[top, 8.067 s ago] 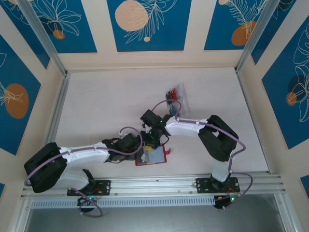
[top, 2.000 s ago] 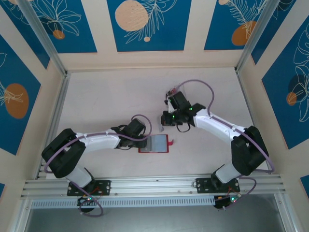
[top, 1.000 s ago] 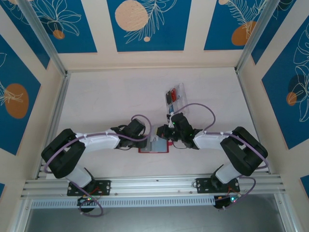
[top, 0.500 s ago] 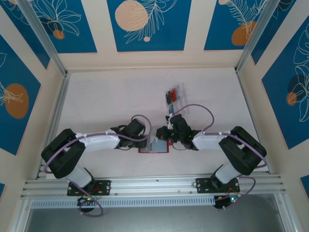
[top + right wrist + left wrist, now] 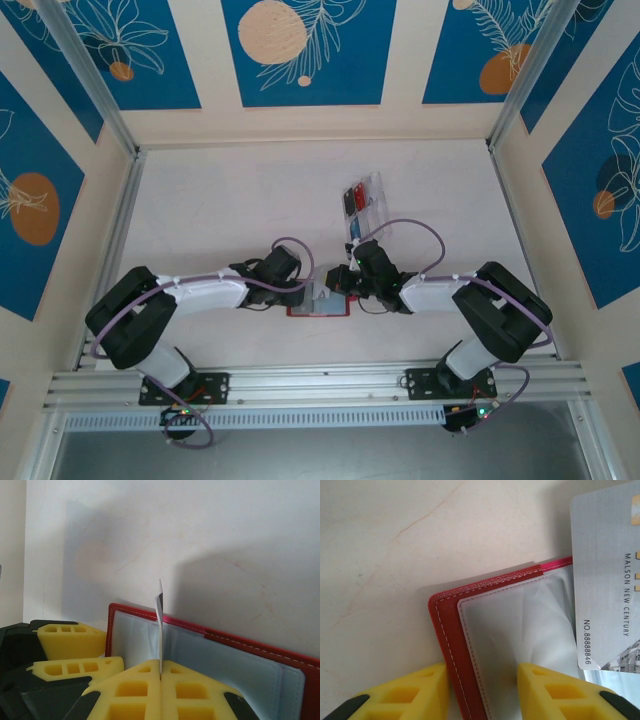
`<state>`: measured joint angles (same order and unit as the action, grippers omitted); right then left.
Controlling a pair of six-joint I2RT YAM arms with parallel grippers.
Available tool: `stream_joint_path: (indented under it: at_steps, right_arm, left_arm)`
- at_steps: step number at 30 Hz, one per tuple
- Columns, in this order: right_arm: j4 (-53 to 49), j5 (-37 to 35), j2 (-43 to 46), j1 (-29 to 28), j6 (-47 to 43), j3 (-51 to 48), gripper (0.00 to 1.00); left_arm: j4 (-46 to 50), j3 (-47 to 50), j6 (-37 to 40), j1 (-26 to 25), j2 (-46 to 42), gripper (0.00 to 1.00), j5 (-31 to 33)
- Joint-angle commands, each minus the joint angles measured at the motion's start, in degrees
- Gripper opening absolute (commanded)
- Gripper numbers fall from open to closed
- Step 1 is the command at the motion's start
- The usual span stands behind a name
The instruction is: Put the credit cards into the card holder
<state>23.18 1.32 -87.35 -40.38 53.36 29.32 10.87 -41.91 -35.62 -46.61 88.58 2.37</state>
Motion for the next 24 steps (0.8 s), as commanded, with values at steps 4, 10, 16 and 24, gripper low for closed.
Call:
stream_joint_path:
  at_steps: [4, 10, 16, 24]
  right_arm:
    - [2.68, 0.08, -2.41, -0.53, -0.31, -0.23, 0.0]
    - [3.35, 0.16, -2.83, -0.84, 0.28, -0.78, 0.0]
    - [3.53, 0.08, -2.56, -1.43, 0.94, -1.68, 0.0]
    - [3.59, -0.44, -2.32, -2.68, 2.35, -4.18, 0.0]
  left_arm:
    - [2.91, 0.73, -0.6, 0.36, -0.46, 0.39, -1.49]
    - [2.95, 0.87, -0.7, 0.31, -0.51, 0.39, -1.4]
    - [2.77, 0.78, -0.69, 0.37, -0.16, 0.39, -1.5]
    - [2.67, 0.95, -0.68, 0.31, -0.18, 0.39, -1.4]
